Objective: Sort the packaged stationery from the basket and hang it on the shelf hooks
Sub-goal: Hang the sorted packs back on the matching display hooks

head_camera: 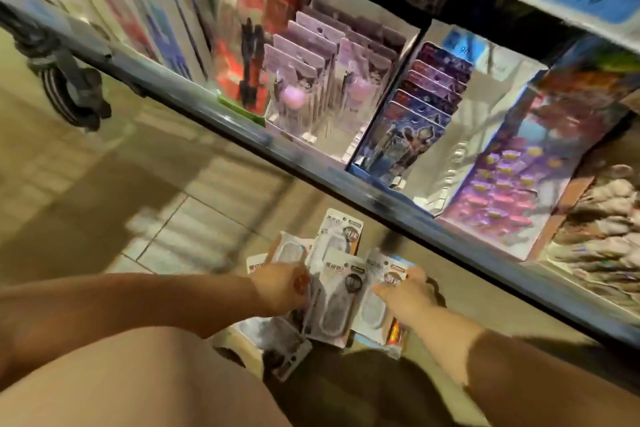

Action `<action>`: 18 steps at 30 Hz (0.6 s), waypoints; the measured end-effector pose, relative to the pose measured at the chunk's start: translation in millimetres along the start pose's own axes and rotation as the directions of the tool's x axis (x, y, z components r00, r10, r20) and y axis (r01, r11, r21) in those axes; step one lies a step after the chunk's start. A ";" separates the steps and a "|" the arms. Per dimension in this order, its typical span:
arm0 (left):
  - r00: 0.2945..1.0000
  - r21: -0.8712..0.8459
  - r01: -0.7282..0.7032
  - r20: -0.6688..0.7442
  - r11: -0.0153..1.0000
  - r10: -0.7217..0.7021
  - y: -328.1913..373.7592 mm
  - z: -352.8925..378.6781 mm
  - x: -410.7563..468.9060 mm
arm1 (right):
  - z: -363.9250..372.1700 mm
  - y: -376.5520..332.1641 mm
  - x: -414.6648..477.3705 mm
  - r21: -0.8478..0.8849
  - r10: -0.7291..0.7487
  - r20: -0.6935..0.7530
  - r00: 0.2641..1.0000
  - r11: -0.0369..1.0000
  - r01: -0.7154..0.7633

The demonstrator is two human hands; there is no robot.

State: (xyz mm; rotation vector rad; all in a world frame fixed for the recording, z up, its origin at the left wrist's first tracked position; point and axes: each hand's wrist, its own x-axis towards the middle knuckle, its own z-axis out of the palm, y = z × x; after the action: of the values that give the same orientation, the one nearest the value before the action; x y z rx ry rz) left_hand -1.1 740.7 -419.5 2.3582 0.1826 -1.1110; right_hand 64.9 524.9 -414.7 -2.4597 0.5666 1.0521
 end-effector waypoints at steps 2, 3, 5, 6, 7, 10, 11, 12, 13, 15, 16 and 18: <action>0.998 0.022 -0.046 0.037 0.999 0.045 -3.0 4.5 3.4 | 8.4 0.7 2.6 0.084 0.031 -0.013 0.999 0.996 -0.030; 0.996 0.015 -0.060 0.061 0.998 0.059 -4.0 6.2 4.1 | 10.2 2.7 3.0 0.132 0.043 -0.023 0.999 0.990 -0.039; 0.991 -0.002 -0.091 0.097 0.996 0.091 -5.8 7.8 5.3 | 14.7 8.0 6.3 0.194 0.053 -0.029 0.998 0.980 -0.046; 0.988 -0.013 -0.103 0.110 0.995 0.104 -7.1 8.3 5.7 | 17.6 9.9 6.0 0.194 0.047 -0.011 0.999 0.980 -0.044; 0.986 -0.027 -0.111 0.118 0.993 0.114 -7.6 7.9 5.2 | 20.9 11.7 6.1 0.191 0.024 0.012 1.000 0.981 -0.026; 0.983 -0.084 -0.121 0.131 0.989 0.132 -12.1 7.4 6.6 | 29.4 18.6 6.5 0.268 -0.031 -0.009 0.999 0.963 0.032; 0.983 -0.106 -0.114 0.135 0.988 0.128 -14.9 8.7 8.4 | 29.3 22.1 4.3 0.317 -0.027 -0.035 0.999 0.948 0.037; 0.984 -0.124 -0.102 0.132 0.987 0.119 -17.5 10.3 10.3 | 28.0 26.8 2.4 0.357 -0.020 -0.060 0.998 0.933 0.040; 0.986 -0.139 -0.091 0.128 0.986 0.109 -19.8 11.7 12.0 | 24.8 30.0 -2.1 0.403 -0.015 -0.079 0.997 0.914 0.046; 0.986 -0.168 -0.079 0.133 0.983 0.102 -23.9 14.4 14.9 | 22.0 34.3 -9.6 0.542 -0.014 -0.053 0.998 0.840 0.041; 0.984 -0.186 -0.076 0.147 0.980 0.105 -25.2 15.8 15.1 | 22.2 35.9 -13.7 0.589 -0.021 -0.015 1.000 0.807 0.026; 0.978 -0.216 -0.083 0.172 0.973 0.122 -25.9 16.8 14.0 | 28.6 35.7 -16.4 0.605 -0.035 0.036 0.999 0.796 0.006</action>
State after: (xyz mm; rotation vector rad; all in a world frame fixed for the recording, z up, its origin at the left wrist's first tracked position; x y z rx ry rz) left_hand -11.9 752.9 -449.2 2.0456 0.1034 -1.1910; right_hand 19.7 513.0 -427.9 -1.8622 0.7271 0.7563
